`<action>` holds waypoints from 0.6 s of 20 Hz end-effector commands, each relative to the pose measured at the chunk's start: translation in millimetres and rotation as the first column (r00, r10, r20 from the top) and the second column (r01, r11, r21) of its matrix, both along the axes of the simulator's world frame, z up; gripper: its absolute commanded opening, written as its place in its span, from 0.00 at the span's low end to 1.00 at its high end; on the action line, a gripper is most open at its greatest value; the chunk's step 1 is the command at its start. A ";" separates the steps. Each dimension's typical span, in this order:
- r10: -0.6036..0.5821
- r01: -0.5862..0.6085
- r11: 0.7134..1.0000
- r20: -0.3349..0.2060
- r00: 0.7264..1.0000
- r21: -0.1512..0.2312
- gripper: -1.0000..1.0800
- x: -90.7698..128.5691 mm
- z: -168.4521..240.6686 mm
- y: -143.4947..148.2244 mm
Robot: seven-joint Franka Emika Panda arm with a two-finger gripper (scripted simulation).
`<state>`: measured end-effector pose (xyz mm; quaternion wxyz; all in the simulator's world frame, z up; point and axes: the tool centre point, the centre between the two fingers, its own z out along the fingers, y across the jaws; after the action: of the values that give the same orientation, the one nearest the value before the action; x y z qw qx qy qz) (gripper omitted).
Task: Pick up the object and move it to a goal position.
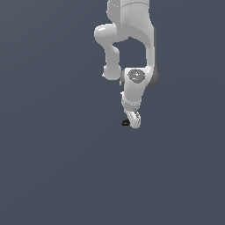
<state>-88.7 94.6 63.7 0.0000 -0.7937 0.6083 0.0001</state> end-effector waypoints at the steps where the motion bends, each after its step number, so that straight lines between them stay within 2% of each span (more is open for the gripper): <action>1: 0.000 0.000 1.000 0.000 1.000 0.000 0.96 0.0 -1.1 -0.1; 12: -0.004 0.004 1.000 0.000 1.000 0.000 0.96 -1.2 -40.8 -0.4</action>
<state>-89.9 94.3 29.1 -0.0002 -0.7926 0.6097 0.0003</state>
